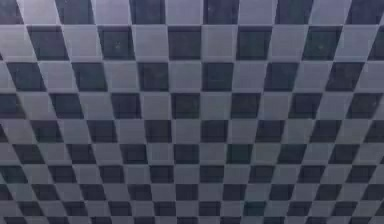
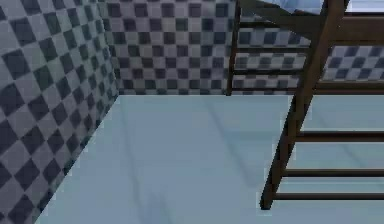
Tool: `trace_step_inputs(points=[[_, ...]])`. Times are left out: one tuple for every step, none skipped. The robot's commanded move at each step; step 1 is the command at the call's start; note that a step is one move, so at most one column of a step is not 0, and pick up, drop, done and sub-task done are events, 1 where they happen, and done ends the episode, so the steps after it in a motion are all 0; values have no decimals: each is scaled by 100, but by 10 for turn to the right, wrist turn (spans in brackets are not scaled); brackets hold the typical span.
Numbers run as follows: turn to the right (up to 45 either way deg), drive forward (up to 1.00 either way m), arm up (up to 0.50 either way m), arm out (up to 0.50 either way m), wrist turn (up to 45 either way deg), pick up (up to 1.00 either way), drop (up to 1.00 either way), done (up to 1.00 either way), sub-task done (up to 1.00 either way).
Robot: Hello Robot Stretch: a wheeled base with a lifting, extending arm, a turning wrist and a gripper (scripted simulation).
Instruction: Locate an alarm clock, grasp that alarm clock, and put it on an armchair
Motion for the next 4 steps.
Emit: trace_step_inputs(points=[[-450, 0, 0, 0, 0, 0, 0, 0, 0], [-450, 0, 0, 0, 0, 0, 0, 0, 0], [-60, 0, 0, 0, 0, 0, 0, 0, 0], [0, 100, 0, 0, 0, 0, 0, 0, 0]])
